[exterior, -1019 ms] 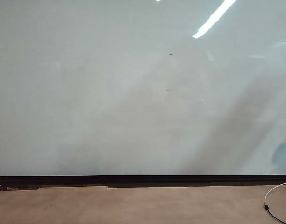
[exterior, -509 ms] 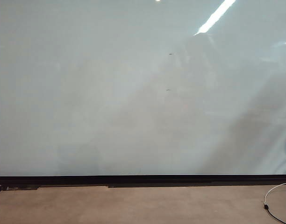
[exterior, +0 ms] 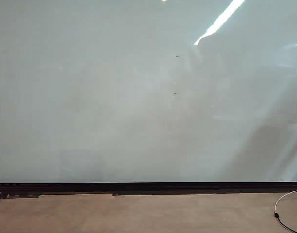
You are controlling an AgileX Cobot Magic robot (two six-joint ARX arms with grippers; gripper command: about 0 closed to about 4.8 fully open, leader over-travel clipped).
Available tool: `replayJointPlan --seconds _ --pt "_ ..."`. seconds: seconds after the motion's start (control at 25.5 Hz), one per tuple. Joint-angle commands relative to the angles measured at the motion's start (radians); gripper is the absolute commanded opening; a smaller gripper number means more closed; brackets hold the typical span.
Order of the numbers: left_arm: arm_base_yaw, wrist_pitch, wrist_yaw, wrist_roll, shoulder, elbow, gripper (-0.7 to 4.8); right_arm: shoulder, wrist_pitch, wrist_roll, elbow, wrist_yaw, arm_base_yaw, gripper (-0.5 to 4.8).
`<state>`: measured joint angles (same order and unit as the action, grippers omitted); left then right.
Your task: Pick up the pen on the shelf to the right of the whiteboard and draw a rectangle.
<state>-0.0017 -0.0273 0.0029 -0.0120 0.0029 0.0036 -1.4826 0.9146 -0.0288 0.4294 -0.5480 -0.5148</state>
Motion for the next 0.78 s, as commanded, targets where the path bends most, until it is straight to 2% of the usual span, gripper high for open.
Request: replayJointPlan --seconds 0.04,0.24,0.35,0.63,0.78 --pt "0.000 0.006 0.000 0.004 0.000 0.003 -0.05 -0.044 0.072 0.000 0.013 -0.032 0.000 2.57" --pt "0.000 0.006 0.000 0.004 0.000 0.003 -0.04 -0.108 0.126 0.006 0.029 -0.048 0.000 2.88" --pt "0.000 0.006 0.000 0.004 0.000 0.003 -0.04 -0.143 0.154 0.007 0.045 -0.065 0.000 3.27" --pt "0.000 0.006 0.000 0.004 0.000 0.003 -0.04 -0.237 0.177 0.010 0.120 -0.106 0.002 3.28" --pt "0.000 0.006 0.000 0.004 0.000 0.003 -0.04 -0.278 0.269 0.039 0.124 -0.102 0.003 3.28"
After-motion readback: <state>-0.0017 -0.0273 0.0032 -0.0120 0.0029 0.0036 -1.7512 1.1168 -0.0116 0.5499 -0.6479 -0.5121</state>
